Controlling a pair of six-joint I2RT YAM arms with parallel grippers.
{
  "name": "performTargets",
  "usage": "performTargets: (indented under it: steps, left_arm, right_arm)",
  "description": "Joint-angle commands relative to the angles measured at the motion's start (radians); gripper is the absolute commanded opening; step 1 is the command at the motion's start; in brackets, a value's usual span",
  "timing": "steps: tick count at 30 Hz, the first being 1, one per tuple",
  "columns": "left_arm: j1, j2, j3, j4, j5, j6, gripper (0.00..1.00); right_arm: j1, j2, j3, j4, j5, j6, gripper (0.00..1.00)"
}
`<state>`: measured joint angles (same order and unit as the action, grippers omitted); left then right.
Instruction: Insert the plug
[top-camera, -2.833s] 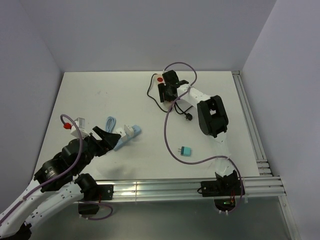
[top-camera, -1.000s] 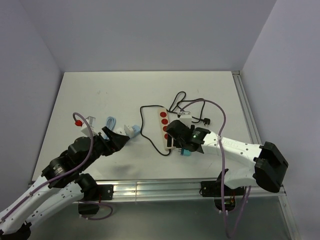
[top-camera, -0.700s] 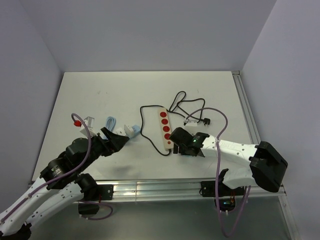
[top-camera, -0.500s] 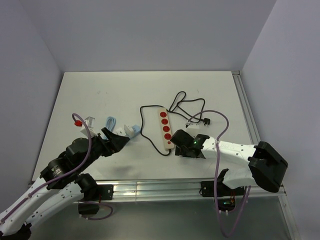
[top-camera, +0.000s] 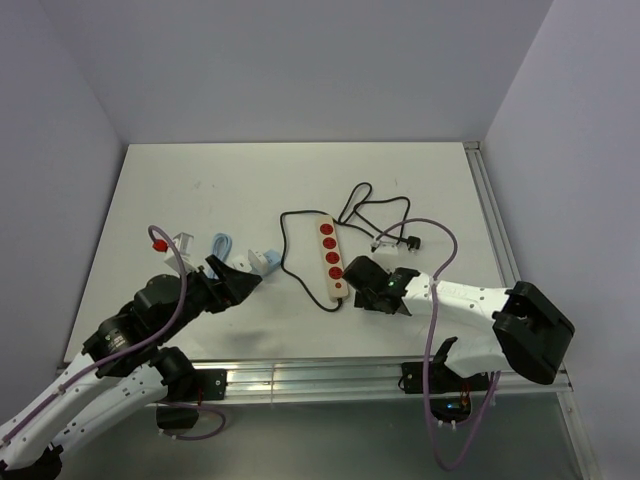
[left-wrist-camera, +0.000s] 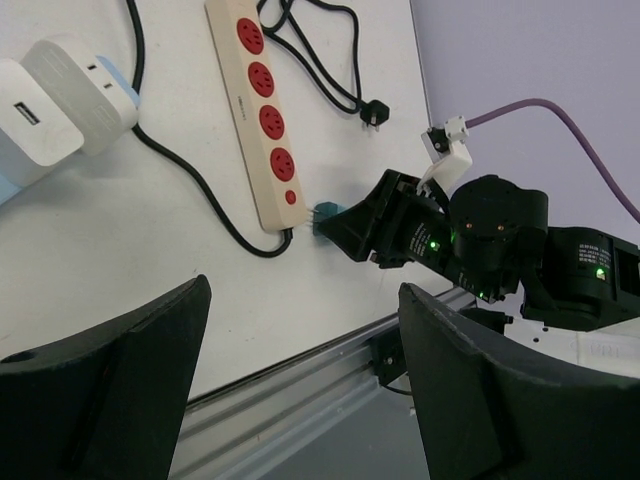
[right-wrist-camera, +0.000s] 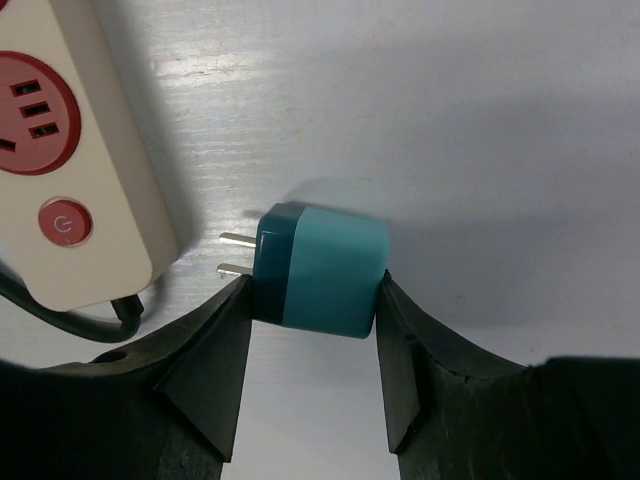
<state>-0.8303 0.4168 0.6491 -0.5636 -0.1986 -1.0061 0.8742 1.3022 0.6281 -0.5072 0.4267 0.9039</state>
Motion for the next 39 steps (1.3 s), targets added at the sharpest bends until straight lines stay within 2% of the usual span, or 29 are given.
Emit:
performTargets:
  steps: [1,6,9,13,17,21,29,39]
  left_arm:
    - [0.002,0.020,-0.005,0.068,0.060,0.031,0.81]
    - [0.002,0.043,-0.032,0.189,0.189,0.070,0.79]
    - [0.002,0.040,-0.068,0.287,0.301,0.069,0.77]
    - [0.002,0.080,-0.098,0.376,0.398,0.057,0.77]
    - [0.002,0.161,-0.100,0.439,0.490,0.051,0.76]
    - [0.002,0.221,-0.109,0.487,0.542,0.035,0.77]
    - [0.002,0.261,-0.115,0.444,0.504,0.008,0.77]
    - [0.002,0.309,-0.126,0.481,0.516,-0.012,0.74]
  right_arm:
    - [0.002,-0.069,0.018,0.038,0.058,-0.103,0.00]
    - [0.080,-0.230,0.018,0.161,0.020,-0.265,0.00]
    - [0.114,-0.412,-0.037,0.299,-0.121,-0.406,0.00]
    - [0.155,-0.510,-0.091,0.417,-0.250,-0.502,0.00]
    - [0.196,-0.469,-0.041,0.404,-0.266,-0.557,0.00]
    - [0.270,-0.413,0.002,0.404,-0.215,-0.591,0.00]
    - [0.397,-0.383,0.015,0.489,-0.099,-0.606,0.00]
    - [0.503,-0.371,0.050,0.504,-0.014,-0.652,0.00]
